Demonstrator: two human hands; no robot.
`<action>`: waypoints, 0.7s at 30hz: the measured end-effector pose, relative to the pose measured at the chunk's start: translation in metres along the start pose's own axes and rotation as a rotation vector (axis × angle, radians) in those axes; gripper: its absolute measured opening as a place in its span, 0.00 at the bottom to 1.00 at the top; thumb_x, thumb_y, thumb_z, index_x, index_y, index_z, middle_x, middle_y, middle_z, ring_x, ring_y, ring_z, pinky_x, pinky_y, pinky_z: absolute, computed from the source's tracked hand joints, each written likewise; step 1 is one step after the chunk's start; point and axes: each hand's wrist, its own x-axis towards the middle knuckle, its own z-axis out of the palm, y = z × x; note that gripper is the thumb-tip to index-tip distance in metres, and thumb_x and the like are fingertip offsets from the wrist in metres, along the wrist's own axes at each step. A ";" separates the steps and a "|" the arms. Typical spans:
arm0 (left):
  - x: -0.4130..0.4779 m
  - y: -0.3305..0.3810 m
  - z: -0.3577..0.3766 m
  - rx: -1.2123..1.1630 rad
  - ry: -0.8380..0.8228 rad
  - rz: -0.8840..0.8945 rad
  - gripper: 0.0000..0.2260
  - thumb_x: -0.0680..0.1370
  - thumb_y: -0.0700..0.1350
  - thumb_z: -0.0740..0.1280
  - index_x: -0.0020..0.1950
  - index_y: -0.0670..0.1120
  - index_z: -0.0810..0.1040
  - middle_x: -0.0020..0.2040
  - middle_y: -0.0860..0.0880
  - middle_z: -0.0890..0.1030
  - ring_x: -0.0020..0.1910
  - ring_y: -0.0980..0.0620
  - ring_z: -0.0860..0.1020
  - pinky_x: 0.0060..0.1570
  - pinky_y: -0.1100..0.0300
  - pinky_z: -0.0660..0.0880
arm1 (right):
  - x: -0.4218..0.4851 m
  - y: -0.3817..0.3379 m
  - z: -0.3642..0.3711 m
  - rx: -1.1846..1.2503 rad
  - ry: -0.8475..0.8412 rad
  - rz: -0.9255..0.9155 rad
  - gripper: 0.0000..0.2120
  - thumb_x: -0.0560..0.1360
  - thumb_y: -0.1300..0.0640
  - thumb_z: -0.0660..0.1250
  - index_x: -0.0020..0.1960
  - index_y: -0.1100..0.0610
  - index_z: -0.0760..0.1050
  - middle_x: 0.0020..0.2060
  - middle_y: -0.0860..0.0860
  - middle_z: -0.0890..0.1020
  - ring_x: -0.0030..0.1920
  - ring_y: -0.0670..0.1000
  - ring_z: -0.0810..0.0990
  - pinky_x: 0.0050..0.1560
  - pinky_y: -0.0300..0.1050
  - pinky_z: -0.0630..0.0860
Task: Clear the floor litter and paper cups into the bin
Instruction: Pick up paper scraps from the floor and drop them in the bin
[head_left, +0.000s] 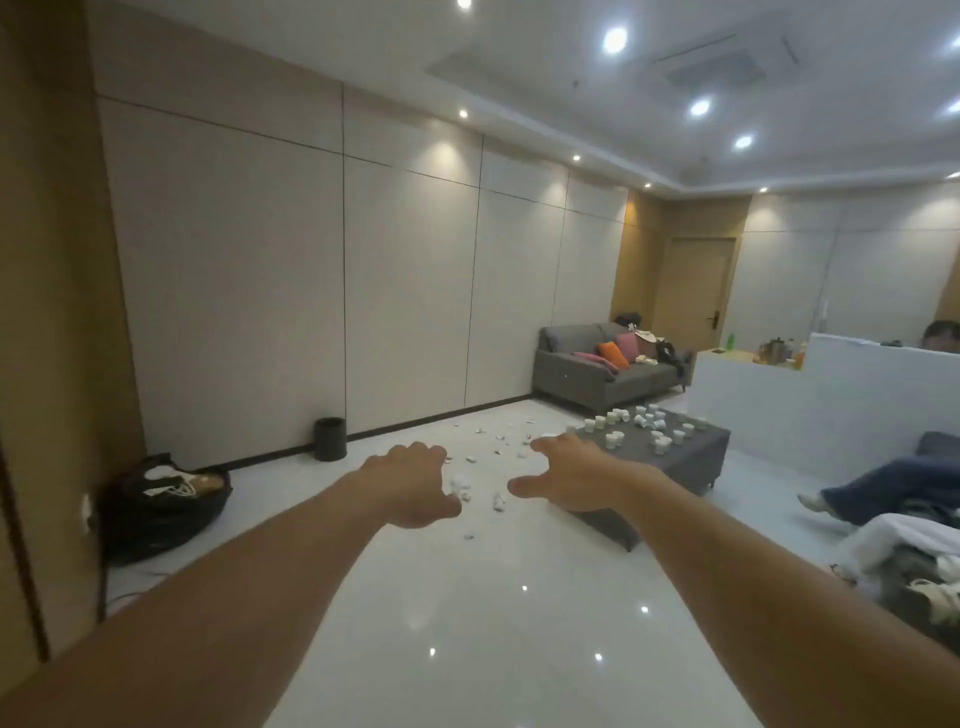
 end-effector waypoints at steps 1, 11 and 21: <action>0.011 -0.006 -0.001 -0.001 -0.004 0.002 0.34 0.75 0.61 0.60 0.76 0.50 0.56 0.74 0.48 0.62 0.71 0.45 0.64 0.64 0.50 0.66 | 0.013 -0.002 0.000 0.006 0.005 -0.001 0.42 0.73 0.32 0.63 0.78 0.53 0.56 0.76 0.56 0.59 0.75 0.60 0.58 0.72 0.57 0.62; 0.162 -0.037 0.014 0.022 -0.047 0.045 0.32 0.75 0.60 0.61 0.75 0.50 0.58 0.73 0.48 0.64 0.70 0.45 0.64 0.63 0.50 0.67 | 0.165 0.025 0.007 0.013 0.003 0.040 0.41 0.74 0.33 0.63 0.79 0.52 0.54 0.77 0.55 0.57 0.75 0.60 0.58 0.72 0.58 0.60; 0.352 -0.015 0.020 0.068 -0.062 0.004 0.31 0.75 0.61 0.60 0.74 0.49 0.59 0.73 0.48 0.64 0.70 0.46 0.64 0.64 0.49 0.66 | 0.344 0.114 -0.019 0.019 0.007 0.006 0.40 0.74 0.33 0.64 0.78 0.51 0.56 0.75 0.54 0.61 0.73 0.59 0.60 0.71 0.59 0.63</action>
